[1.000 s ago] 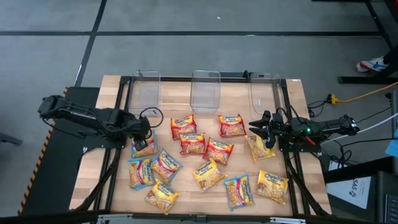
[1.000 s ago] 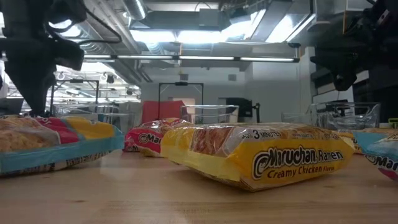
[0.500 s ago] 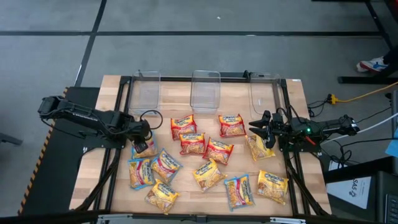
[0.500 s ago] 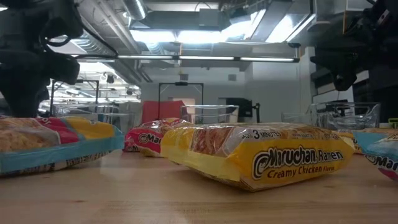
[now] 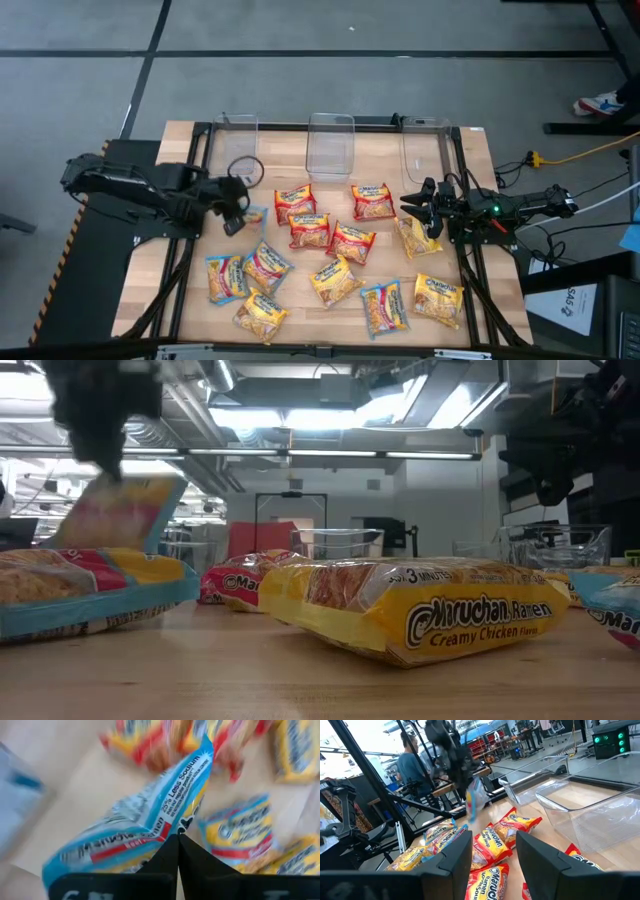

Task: Sort Maruchan noodles
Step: Put the blue noodle pack in the left transparent basket

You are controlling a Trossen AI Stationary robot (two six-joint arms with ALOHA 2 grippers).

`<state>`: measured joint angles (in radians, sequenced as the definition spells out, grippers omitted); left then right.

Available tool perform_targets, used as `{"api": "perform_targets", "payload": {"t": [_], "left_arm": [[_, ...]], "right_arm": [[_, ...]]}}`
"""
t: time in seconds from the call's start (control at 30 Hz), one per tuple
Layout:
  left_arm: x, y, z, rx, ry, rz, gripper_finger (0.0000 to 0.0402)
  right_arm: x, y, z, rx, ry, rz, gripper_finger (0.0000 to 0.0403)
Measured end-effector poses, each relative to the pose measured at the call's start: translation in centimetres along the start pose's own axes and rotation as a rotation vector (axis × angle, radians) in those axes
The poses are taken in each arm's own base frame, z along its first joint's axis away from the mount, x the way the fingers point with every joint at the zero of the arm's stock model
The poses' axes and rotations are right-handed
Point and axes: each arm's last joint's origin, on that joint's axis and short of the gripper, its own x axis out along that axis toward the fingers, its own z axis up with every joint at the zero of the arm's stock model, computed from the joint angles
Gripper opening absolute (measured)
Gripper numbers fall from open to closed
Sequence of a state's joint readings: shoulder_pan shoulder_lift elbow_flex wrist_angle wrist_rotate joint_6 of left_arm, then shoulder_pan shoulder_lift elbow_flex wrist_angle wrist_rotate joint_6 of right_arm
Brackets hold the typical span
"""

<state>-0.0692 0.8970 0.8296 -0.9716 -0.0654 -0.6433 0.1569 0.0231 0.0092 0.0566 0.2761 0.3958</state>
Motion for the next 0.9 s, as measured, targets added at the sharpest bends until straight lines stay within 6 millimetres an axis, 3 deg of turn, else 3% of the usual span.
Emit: {"api": "perform_targets", "payload": {"t": [0.23, 0.4, 0.67, 0.9], "left_arm": [[-6.1, 0.5, 2.2, 0.024, -0.170, 0.243, 0.0000], [-8.7, 2.0, 3.2, 0.046, -0.244, 0.449, 0.0000], [-9.4, 5.0, 4.6, 0.034, -0.249, 0.668, 0.0000], [-8.7, 7.5, 6.9, -0.004, -0.217, 0.778, 0.0000]], "right_arm": [[0.0, 0.0, 0.0, 0.000, 0.000, 0.000, 0.0156], [0.0, 0.0, 0.0, 0.000, 0.000, -0.001, 0.0156], [0.0, 0.0, 0.0, 0.000, 0.000, -0.001, 0.0156], [0.0, 0.0, 0.0, 0.000, -0.001, 0.000, 0.0156]]}}
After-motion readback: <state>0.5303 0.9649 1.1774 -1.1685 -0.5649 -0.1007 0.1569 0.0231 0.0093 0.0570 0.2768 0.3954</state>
